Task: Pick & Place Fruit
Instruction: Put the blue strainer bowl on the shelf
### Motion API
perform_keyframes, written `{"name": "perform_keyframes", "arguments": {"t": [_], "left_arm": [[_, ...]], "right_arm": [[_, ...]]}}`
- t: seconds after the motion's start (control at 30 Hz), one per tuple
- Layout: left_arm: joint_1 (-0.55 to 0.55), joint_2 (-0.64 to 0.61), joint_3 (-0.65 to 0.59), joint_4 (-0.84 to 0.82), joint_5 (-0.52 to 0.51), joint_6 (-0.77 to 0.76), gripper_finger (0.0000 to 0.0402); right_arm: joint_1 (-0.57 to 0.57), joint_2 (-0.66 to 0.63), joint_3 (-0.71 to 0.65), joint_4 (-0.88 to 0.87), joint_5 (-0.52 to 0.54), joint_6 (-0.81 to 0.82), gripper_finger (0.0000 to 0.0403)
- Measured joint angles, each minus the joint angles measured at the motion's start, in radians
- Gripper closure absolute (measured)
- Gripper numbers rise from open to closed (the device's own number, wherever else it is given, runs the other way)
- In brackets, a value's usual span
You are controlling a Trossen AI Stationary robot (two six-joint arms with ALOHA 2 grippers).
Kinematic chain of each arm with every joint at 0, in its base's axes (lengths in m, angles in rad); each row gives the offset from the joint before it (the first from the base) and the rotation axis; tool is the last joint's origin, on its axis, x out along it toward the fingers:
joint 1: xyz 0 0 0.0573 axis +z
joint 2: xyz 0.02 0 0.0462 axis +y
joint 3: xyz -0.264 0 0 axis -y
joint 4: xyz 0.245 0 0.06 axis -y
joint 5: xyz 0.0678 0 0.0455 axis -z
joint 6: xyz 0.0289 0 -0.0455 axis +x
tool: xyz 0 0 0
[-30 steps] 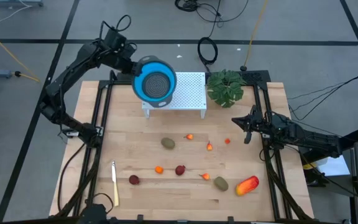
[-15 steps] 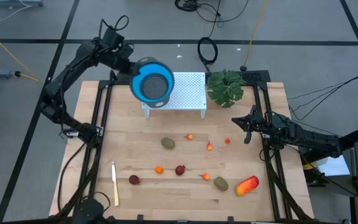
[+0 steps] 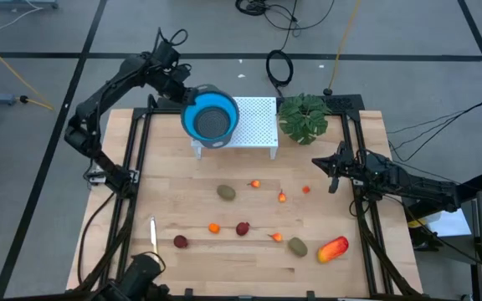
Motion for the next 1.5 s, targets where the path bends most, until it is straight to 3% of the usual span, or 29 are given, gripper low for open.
{"name": "perform_keyframes", "arguments": {"t": [0.7,1.13,1.37,1.5], "left_arm": [[-0.010,0.012,0.000,0.027,-0.031,0.021,0.0393],[-0.009,0.012,0.000,0.027,-0.032,0.019,0.0350],[-0.010,0.011,0.000,0.027,-0.088,0.023,0.0346],[-0.010,0.011,0.000,0.027,-0.123,0.026,0.0320]], "right_arm": [[0.000,0.000,0.000,0.000,0.000,0.000,0.0399],[0.000,0.000,0.000,0.000,0.000,0.000,0.0399],[0.000,0.000,0.000,0.000,0.000,0.000,0.0399],[0.000,0.000,0.000,0.000,0.000,0.000,0.0399]]}}
